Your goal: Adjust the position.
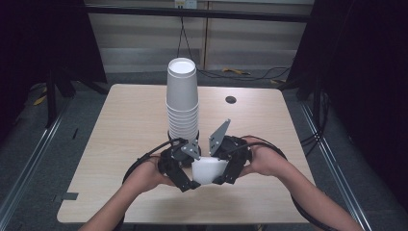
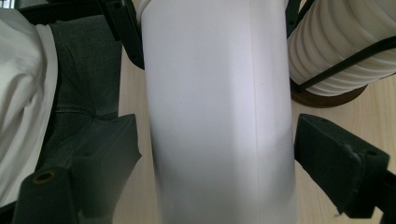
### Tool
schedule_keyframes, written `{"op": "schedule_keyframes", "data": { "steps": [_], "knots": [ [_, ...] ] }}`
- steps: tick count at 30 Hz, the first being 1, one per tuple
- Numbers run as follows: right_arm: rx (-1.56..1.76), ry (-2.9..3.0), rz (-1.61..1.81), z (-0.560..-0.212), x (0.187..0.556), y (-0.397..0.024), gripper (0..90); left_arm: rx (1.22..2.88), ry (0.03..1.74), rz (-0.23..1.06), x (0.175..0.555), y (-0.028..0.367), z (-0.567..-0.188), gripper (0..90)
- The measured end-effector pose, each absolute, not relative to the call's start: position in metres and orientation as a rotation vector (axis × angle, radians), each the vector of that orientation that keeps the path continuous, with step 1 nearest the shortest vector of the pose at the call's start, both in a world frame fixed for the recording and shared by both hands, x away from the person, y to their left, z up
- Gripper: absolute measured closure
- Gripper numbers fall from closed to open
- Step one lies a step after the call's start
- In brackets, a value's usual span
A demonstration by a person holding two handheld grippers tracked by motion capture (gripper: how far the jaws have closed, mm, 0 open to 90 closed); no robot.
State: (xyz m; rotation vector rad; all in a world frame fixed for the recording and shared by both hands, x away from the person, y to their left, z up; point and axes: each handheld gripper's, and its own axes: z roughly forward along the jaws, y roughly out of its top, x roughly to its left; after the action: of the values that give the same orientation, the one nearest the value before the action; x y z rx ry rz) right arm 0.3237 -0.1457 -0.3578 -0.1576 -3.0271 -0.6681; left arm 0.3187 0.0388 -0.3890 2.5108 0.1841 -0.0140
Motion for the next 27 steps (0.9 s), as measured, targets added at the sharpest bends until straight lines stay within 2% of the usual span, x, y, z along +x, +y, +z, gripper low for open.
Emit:
{"op": "schedule_keyframes", "data": {
  "steps": [15,18,27],
  "knots": [
    [-0.175,-3.031,-0.596,-0.368,0.323,-0.137,14.3,2.519,0.191,-0.022,0.317,0.036,-0.39,13.9],
    [-0.166,-3.031,-0.581,-0.372,0.323,-0.136,19.7,2.516,0.184,-0.022,0.316,0.036,-0.39,13.9],
    [-0.157,-3.04,-0.598,-0.373,0.321,-0.137,23.1,2.515,0.146,-0.008,0.317,0.038,-0.388,14.5]
  ]
}}
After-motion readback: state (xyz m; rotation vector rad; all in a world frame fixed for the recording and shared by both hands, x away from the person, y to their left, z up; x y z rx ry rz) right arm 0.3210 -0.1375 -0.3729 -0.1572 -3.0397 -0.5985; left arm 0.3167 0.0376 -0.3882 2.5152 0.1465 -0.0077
